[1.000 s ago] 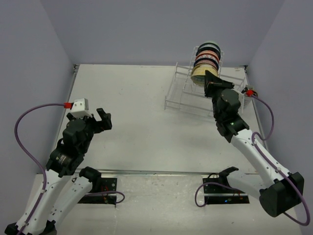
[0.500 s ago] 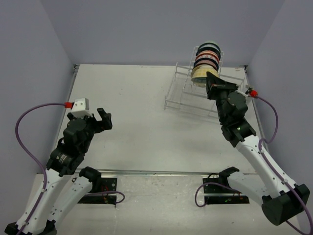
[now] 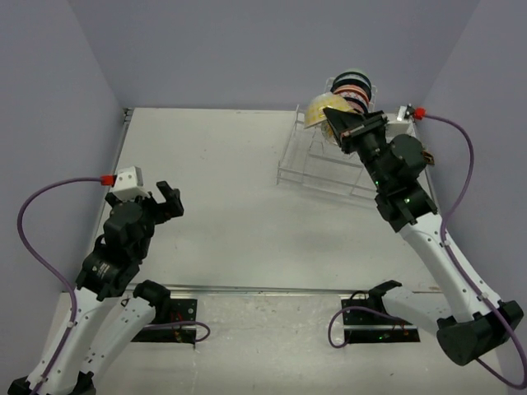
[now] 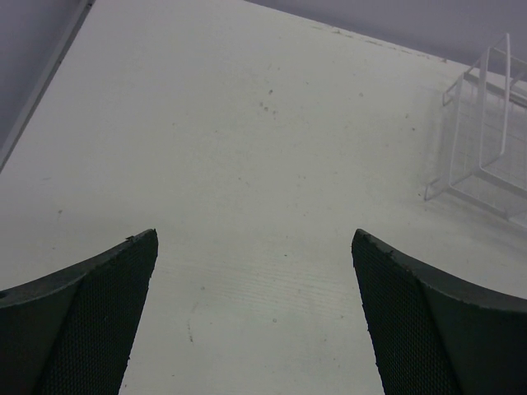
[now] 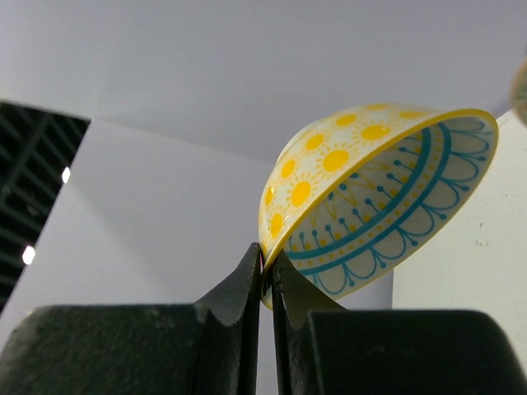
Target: Unload the bowls from the dish rack
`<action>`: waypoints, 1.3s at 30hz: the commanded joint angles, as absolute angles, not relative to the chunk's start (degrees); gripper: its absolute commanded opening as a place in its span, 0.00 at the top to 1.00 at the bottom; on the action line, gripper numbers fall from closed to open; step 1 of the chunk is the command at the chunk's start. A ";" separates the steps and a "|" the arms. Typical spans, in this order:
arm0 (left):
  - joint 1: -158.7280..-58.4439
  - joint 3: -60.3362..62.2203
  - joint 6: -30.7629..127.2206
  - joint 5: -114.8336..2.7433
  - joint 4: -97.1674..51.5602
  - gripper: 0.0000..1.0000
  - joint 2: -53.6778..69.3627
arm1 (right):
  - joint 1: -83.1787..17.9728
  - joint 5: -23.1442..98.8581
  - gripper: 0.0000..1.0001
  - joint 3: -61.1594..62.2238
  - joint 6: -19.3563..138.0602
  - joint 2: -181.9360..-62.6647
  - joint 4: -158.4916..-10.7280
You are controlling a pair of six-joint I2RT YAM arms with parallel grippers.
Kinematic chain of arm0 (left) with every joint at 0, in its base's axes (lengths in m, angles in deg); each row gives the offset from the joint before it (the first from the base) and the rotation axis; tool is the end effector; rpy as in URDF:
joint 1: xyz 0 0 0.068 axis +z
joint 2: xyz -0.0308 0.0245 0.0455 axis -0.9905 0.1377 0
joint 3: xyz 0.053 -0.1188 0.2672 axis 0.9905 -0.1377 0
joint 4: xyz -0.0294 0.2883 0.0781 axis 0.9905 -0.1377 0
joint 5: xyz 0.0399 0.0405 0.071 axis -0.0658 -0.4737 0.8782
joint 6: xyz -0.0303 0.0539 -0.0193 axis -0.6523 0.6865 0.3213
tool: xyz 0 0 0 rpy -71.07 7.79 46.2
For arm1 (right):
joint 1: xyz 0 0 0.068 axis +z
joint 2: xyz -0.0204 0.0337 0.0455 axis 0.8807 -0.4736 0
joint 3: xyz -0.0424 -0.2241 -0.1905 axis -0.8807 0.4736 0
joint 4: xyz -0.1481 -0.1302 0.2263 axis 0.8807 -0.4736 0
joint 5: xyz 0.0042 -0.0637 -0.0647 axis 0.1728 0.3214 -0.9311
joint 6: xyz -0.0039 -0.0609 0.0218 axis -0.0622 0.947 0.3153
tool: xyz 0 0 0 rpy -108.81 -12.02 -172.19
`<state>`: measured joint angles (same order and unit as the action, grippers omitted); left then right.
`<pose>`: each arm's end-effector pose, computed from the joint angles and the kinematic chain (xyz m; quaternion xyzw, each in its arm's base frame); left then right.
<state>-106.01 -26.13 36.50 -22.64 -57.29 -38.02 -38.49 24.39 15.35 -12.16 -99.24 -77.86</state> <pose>0.1390 -0.0383 0.3558 -0.1255 0.7844 -0.0729 0.6030 0.2523 0.1028 0.4519 0.3343 0.5575 0.5673 0.5055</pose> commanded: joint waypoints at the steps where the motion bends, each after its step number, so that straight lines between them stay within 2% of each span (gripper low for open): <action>1: -105.91 -24.91 35.20 -16.41 -57.69 0.00 -40.05 | -37.74 37.05 1.00 7.19 -0.91 -103.26 -75.92; 4: -105.90 -24.82 34.50 -14.39 -58.22 0.00 -41.81 | -35.72 44.61 1.00 0.69 6.82 -109.40 -81.01; 7: -105.90 -24.82 34.06 -12.89 -58.39 0.00 -43.39 | -30.28 44.91 1.00 -6.26 17.53 -115.30 -89.53; 10: -105.90 -24.82 33.44 -11.84 -58.66 0.00 -44.62 | -20.37 37.29 1.00 -13.54 32.71 -120.30 -100.67; 13: -105.90 -24.82 32.92 -10.96 -59.01 0.00 -45.33 | -15.60 32.96 1.00 -17.60 39.16 -124.79 -107.72; 16: -105.90 -24.47 31.69 -8.77 -59.97 0.00 -46.03 | -8.49 20.23 1.00 -23.05 48.64 -131.82 -118.00; 22: -105.90 -24.38 30.54 -6.65 -60.68 0.00 -47.88 | 1.28 5.18 1.00 -32.80 51.32 -149.21 -137.96; 26: -105.90 -24.29 30.01 -5.77 -61.38 0.00 -48.31 | 4.97 5.07 1.00 -33.79 51.14 -160.20 -147.46; 31: -105.90 -24.21 29.75 -5.25 -61.65 0.00 -48.40 | 6.30 6.31 1.00 -26.94 50.96 -163.21 -145.01; 39: -105.90 -24.20 29.66 -5.33 -61.73 0.00 -47.96 | 6.65 7.54 1.00 -23.51 50.96 -164.79 -145.45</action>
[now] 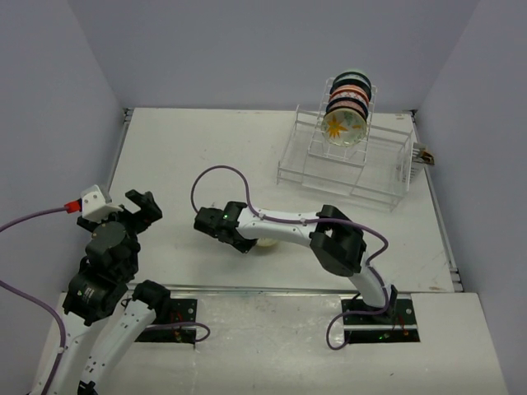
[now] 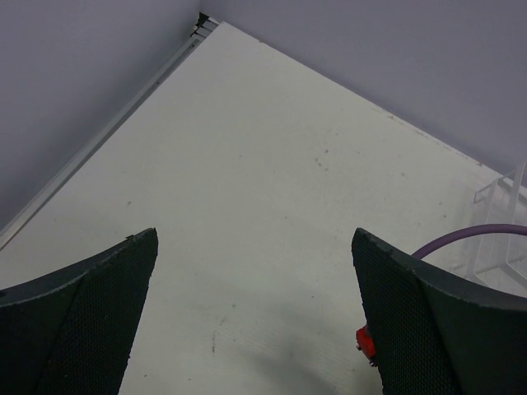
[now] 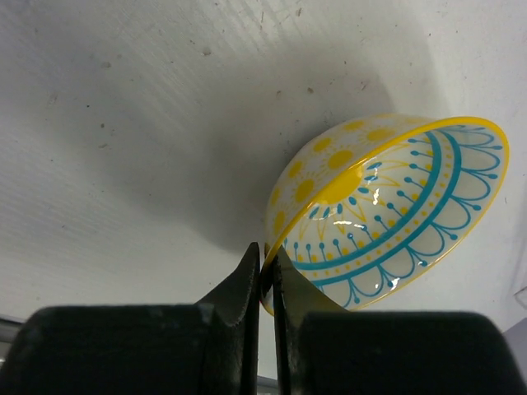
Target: Unload the bowls from the dish rack
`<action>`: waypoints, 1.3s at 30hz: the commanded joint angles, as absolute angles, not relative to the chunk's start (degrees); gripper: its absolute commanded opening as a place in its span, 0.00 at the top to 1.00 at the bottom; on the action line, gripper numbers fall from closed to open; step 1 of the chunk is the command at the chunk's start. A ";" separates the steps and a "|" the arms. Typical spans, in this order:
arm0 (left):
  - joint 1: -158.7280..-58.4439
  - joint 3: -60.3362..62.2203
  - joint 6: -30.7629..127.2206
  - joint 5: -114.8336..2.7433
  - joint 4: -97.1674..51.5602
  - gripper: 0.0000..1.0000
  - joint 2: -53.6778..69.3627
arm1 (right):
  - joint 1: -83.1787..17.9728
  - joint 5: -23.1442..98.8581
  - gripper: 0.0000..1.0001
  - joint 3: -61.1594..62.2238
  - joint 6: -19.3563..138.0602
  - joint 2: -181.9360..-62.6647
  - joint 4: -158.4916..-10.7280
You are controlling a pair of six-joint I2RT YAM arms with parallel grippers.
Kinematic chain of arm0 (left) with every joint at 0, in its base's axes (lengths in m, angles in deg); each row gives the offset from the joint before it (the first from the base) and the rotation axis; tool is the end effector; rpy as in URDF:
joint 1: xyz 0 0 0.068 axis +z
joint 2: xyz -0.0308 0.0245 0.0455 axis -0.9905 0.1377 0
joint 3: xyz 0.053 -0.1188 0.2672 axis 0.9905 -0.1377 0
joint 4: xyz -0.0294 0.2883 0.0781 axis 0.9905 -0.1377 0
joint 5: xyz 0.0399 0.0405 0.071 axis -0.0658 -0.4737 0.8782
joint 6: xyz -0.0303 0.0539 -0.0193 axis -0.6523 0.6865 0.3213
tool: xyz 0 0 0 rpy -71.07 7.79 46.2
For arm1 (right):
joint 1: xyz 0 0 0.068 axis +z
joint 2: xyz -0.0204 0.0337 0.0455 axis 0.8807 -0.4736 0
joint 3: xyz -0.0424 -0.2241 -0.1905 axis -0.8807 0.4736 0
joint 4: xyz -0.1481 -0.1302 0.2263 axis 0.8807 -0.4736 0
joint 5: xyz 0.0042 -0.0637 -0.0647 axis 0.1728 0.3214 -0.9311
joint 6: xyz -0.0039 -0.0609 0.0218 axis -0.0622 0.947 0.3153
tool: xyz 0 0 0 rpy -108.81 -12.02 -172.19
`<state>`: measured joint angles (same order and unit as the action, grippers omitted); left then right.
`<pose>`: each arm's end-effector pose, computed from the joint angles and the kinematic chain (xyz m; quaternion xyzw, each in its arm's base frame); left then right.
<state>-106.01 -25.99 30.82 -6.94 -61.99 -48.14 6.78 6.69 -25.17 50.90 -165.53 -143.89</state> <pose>0.0945 -0.0059 0.3662 -0.2531 0.7140 -0.0233 0.6523 0.1962 0.4435 0.1765 -0.4265 0.8792 -0.1107 0.1812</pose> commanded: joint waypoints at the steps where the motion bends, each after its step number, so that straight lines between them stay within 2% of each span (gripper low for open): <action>1: -105.90 -24.12 29.75 -5.33 -61.73 0.00 -47.96 | 6.65 7.11 0.99 -23.50 50.79 -165.23 -146.23; 5: -105.90 -24.21 29.75 -5.51 -61.73 0.00 -47.70 | 6.65 5.97 0.85 -23.15 50.79 -165.41 -147.47; 6: -105.90 -24.21 29.84 -5.51 -61.73 0.00 -47.61 | 6.65 5.61 0.75 -22.89 50.44 -165.32 -147.65; 8: -105.90 -24.21 29.75 -5.51 -61.82 0.00 -47.61 | 6.65 5.61 0.63 -22.54 50.61 -164.53 -147.65; 10: -105.90 -24.21 29.75 -5.60 -61.82 0.00 -47.61 | 6.65 6.22 0.54 -22.80 50.35 -163.57 -147.65; 16: -105.90 -24.29 30.01 -5.60 -61.65 0.00 -47.17 | 6.65 4.99 0.44 -26.84 48.50 -150.58 -149.32; 20: -105.90 -24.21 30.19 -5.86 -61.56 0.00 -46.38 | 4.56 5.60 0.10 -27.46 49.47 -133.82 -143.88; 23: -105.90 -24.99 31.85 -8.40 -60.16 0.00 -44.72 | -1.85 11.38 0.08 -22.39 43.88 -124.66 -133.70; 25: -105.90 -24.91 32.38 -10.69 -59.54 0.00 -41.56 | -13.00 19.91 0.07 -16.33 37.29 -114.56 -121.50; 26: -105.90 -24.82 32.82 -11.56 -59.62 0.00 -40.42 | -18.95 21.06 0.02 -8.12 29.33 -111.04 -116.84; 27: -105.90 -24.73 33.09 -11.92 -59.62 0.00 -37.97 | -21.02 20.55 0.01 -4.21 26.03 -104.39 -106.97; 30: -105.90 -24.64 34.05 -14.72 -59.10 0.00 -34.36 | -25.42 13.63 0.01 6.45 14.00 -96.62 -97.40; 31: -105.90 -24.82 34.40 -15.43 -58.84 0.00 -33.73 | -26.39 8.91 0.01 7.95 10.57 -95.63 -96.68; 35: -105.90 -25.08 35.46 -18.60 -57.87 0.00 -31.45 | -33.76 8.68 0.01 13.05 -7.81 -93.87 -93.95; 39: -105.90 -25.44 36.25 -20.71 -57.08 0.00 -31.79 | -35.10 2.63 0.05 14.99 -21.16 -94.57 -93.95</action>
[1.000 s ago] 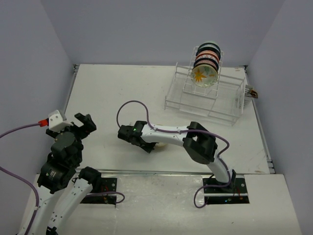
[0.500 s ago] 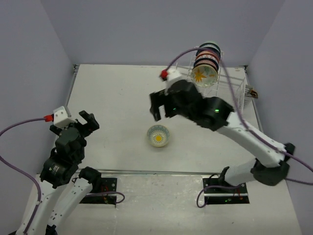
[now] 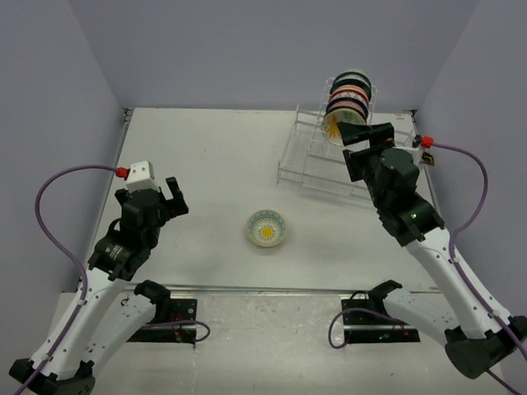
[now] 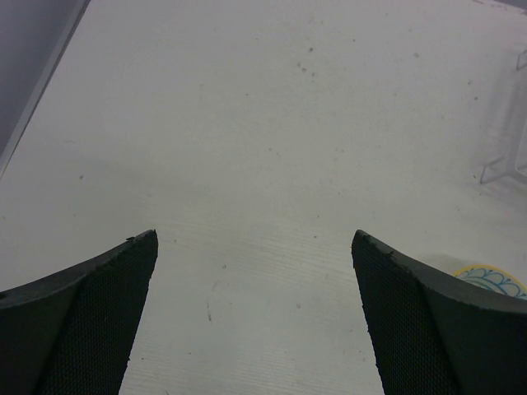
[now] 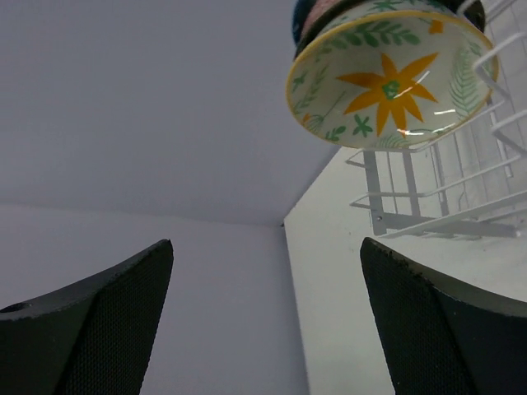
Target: Unload the bowls from the dish rack
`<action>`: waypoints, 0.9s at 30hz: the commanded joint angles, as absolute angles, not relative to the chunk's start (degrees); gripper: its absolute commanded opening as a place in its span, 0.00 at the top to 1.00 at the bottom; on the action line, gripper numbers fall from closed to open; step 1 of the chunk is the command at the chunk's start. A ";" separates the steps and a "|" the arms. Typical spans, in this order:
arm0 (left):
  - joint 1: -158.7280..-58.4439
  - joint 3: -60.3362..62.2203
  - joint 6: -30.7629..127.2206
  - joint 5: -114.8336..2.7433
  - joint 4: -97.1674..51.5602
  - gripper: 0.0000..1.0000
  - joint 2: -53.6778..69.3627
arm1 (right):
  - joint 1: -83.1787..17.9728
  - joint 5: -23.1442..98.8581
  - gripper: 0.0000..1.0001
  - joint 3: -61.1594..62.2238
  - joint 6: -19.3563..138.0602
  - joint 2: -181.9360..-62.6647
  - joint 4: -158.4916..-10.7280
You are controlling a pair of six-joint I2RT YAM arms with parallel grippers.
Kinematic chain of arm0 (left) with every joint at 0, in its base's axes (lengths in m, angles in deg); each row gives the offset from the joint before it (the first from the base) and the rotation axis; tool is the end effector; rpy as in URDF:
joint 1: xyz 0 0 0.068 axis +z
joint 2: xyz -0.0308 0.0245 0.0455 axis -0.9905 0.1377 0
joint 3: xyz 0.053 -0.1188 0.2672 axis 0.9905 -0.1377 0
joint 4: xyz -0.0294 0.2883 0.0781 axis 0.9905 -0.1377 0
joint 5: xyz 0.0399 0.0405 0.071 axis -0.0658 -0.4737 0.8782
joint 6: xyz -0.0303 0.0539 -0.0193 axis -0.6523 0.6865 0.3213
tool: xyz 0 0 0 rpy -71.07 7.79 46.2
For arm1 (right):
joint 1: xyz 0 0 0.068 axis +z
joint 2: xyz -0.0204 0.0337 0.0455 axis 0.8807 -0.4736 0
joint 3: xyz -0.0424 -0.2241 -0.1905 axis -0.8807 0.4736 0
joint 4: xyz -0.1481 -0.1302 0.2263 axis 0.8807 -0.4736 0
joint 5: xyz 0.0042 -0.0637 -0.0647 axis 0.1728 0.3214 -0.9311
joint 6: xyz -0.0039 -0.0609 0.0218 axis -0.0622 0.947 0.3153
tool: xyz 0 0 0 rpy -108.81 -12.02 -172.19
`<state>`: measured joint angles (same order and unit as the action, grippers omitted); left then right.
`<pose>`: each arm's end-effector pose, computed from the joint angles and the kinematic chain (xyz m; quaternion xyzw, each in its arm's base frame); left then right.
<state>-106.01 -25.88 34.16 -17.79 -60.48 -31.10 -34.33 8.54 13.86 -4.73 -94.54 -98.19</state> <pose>0.1620 -0.0443 0.3358 -0.1481 0.8201 -0.0126 0.5526 0.2224 0.0943 0.4383 0.3865 0.6266 0.4102 0.5382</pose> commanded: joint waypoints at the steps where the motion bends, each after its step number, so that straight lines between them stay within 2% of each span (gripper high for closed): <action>1: -105.90 -25.52 36.51 -21.06 -56.81 0.00 -31.79 | -35.36 1.75 0.06 15.69 -27.29 -94.66 -93.95; 4: -105.90 -25.44 36.52 -21.15 -56.72 0.00 -31.97 | -37.99 0.69 0.09 18.24 -33.92 -96.06 -91.32; 6: -105.90 -25.52 36.61 -21.68 -56.64 0.00 -32.14 | -39.14 -0.01 0.11 18.42 -32.37 -97.73 -86.07; 18: -105.90 -25.88 37.22 -23.79 -55.93 0.00 -31.88 | -43.71 0.60 0.27 11.22 -34.38 -110.38 -85.07; 20: -105.90 -25.79 37.22 -23.88 -55.93 0.00 -32.14 | -43.80 -0.28 0.32 10.51 -34.47 -111.18 -84.55; 21: -105.90 -25.79 37.22 -23.88 -56.02 0.00 -32.23 | -43.80 -0.28 0.38 10.34 -34.21 -111.96 -84.37; 24: -105.90 -25.96 37.31 -24.49 -55.76 0.00 -32.93 | -43.80 -0.19 0.44 11.64 -34.29 -112.32 -81.84; 25: -105.90 -25.96 37.31 -24.75 -55.67 0.00 -33.20 | -43.80 -0.19 0.53 12.44 -34.47 -112.32 -80.34; 27: -105.90 -25.96 37.40 -24.93 -55.41 0.00 -33.55 | -43.80 -0.37 0.66 14.19 -35.69 -112.24 -77.87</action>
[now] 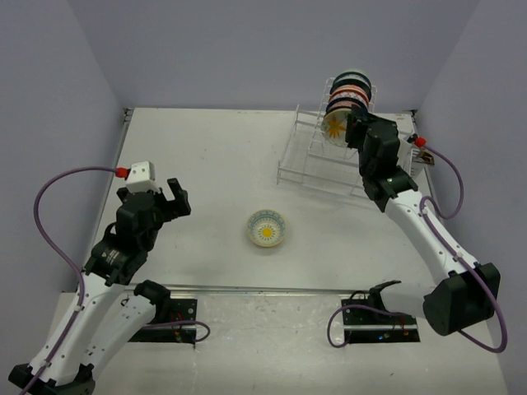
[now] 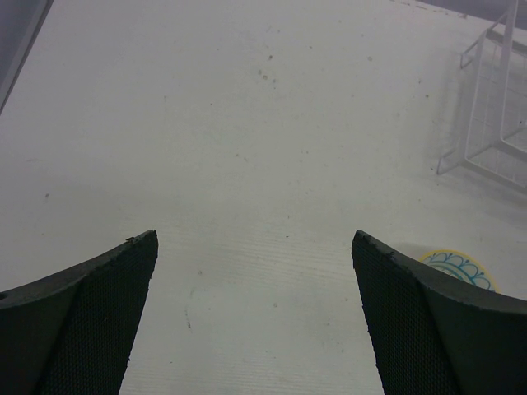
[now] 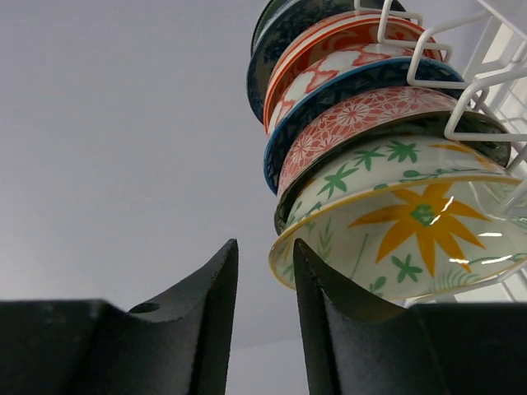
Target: Unload the bowls from the dish rack
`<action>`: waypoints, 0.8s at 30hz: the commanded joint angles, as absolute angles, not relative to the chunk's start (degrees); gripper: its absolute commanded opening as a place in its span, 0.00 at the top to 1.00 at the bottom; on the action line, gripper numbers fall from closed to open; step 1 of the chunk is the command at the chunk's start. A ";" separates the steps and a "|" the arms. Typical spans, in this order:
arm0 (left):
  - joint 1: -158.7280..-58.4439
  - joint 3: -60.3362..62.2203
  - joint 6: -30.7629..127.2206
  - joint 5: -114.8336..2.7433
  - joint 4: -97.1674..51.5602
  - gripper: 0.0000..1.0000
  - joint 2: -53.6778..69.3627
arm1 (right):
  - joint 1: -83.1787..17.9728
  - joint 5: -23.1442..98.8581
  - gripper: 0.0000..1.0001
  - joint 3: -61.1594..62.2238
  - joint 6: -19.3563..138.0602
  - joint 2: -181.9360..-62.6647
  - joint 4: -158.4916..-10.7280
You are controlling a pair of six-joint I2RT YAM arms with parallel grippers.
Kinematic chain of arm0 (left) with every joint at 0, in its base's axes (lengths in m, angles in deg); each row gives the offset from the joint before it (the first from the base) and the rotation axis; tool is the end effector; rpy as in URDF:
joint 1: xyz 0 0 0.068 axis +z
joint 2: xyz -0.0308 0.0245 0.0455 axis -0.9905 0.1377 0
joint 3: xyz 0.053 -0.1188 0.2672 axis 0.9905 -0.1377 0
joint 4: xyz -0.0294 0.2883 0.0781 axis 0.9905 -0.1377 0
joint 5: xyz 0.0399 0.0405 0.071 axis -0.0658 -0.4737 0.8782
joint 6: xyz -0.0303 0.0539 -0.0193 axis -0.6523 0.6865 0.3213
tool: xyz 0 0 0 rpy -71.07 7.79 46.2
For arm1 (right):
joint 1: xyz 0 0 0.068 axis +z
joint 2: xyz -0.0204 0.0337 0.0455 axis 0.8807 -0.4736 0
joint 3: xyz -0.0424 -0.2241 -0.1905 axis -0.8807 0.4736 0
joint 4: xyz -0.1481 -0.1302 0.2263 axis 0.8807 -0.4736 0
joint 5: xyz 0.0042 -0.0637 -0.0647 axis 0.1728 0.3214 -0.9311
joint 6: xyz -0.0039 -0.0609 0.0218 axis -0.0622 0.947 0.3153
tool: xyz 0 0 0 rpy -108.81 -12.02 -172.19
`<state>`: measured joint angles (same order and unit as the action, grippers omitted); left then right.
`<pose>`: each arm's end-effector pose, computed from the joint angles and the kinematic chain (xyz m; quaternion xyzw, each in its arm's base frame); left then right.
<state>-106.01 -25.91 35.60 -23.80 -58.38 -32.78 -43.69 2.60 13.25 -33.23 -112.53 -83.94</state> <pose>0.1577 -0.0476 0.3428 -0.1167 0.8151 -0.0622 0.5640 0.3273 0.0820 0.3877 0.5972 0.4554 0.4490 0.4841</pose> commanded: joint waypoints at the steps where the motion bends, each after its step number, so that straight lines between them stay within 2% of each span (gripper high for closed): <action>1: -105.90 -26.05 37.40 -25.11 -55.41 0.00 -33.64 | -43.80 -0.54 0.67 14.29 -36.05 -112.15 -77.95; 13: -105.90 -26.14 37.57 -25.28 -55.32 0.00 -34.25 | -43.80 -2.66 0.71 14.91 -36.05 -112.67 -78.30; 16: -105.90 -26.14 37.57 -25.11 -55.32 0.00 -34.25 | -43.80 -2.22 0.77 14.99 -36.57 -113.20 -78.56; 21: -105.90 -26.14 37.57 -24.76 -55.32 0.00 -34.16 | -43.80 -2.48 0.81 15.52 -36.66 -113.11 -78.92; 24: -105.90 -26.05 37.49 -24.49 -55.41 0.00 -34.25 | -43.80 -2.48 0.92 16.14 -36.75 -112.68 -78.83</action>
